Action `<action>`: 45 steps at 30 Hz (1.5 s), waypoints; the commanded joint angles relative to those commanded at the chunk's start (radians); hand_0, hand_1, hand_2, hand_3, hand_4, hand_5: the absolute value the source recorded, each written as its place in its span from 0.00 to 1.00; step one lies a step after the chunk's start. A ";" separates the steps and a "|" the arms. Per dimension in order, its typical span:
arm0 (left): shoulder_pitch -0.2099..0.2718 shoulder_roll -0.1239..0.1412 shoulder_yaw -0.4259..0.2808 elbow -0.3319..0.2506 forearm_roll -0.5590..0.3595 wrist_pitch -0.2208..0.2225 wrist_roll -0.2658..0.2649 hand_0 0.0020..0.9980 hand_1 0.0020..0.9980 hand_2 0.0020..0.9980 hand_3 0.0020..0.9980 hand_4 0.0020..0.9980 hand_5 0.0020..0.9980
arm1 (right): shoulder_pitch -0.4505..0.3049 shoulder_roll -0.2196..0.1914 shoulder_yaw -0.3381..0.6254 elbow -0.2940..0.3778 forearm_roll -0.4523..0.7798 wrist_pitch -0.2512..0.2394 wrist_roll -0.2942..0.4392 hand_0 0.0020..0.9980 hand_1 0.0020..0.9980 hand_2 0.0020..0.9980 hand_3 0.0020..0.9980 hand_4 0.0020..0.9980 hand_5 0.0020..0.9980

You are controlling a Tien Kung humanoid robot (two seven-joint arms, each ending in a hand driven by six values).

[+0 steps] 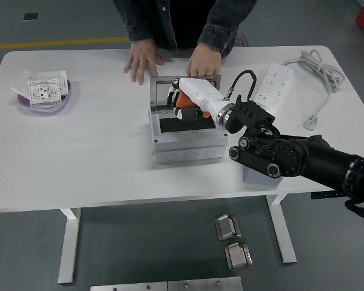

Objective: Pick up the cylinder from the cube,place it in the box,flap close box

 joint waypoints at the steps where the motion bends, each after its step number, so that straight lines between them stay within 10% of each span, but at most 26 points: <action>1: 0.000 0.000 0.001 0.000 0.000 0.000 0.000 0.65 0.66 0.63 0.64 0.58 0.57 | 0.000 0.001 0.000 -0.002 -0.004 0.009 0.003 0.02 0.18 0.41 0.53 0.20 0.12; 6: -0.003 -0.001 0.004 -0.001 -0.002 -0.001 -0.001 0.65 0.66 0.63 0.64 0.58 0.57 | 0.001 0.006 0.004 -0.011 -0.039 0.037 0.007 0.02 0.18 0.41 0.53 0.20 0.12; 7: -0.004 -0.001 0.006 -0.001 -0.003 -0.001 -0.002 0.65 0.66 0.63 0.64 0.58 0.57 | 0.002 0.006 0.006 -0.013 -0.049 0.042 0.007 0.25 0.32 0.58 0.70 0.19 0.25; 12: -0.007 -0.001 0.012 -0.002 -0.009 -0.002 -0.004 0.65 0.66 0.63 0.64 0.58 0.57 | 0.005 0.008 0.014 -0.021 -0.094 0.055 0.010 0.25 0.32 0.58 0.70 0.19 0.25; 13: -0.007 -0.002 0.013 -0.002 -0.009 -0.003 -0.004 0.65 0.66 0.63 0.64 0.58 0.57 | 0.005 0.008 0.015 -0.022 -0.101 0.055 0.012 0.64 0.63 0.74 0.94 0.69 0.21; 18: -0.007 -0.002 0.015 -0.002 -0.010 -0.005 -0.004 0.65 0.66 0.63 0.64 0.58 0.57 | 0.003 0.009 0.023 -0.027 -0.136 0.059 0.017 0.64 0.63 0.74 0.94 0.69 0.21; 19: -0.007 -0.002 0.018 -0.003 -0.013 -0.005 -0.005 0.65 0.65 0.63 0.64 0.58 0.57 | 0.002 0.009 0.025 -0.029 -0.142 0.060 0.018 0.79 0.69 0.77 0.99 0.76 0.20; 30: -0.005 -0.006 0.036 -0.005 -0.031 -0.006 -0.013 0.65 0.65 0.63 0.64 0.57 0.58 | -0.011 -0.007 0.006 -0.014 -0.116 0.020 0.032 0.86 0.73 0.79 1.00 0.78 0.19; 37: 0.008 -0.012 0.036 -0.004 -0.036 -0.007 -0.013 0.65 0.65 0.63 0.64 0.57 0.57 | -0.049 -0.089 -0.053 0.119 -0.046 -0.084 0.048 0.87 0.72 0.79 1.00 0.81 0.24; 45: 0.016 -0.015 0.037 -0.003 -0.043 -0.006 -0.014 0.65 0.65 0.62 0.64 0.57 0.58 | -0.066 -0.179 0.050 0.283 -0.133 -0.061 0.009 0.85 0.72 0.79 1.00 0.81 0.26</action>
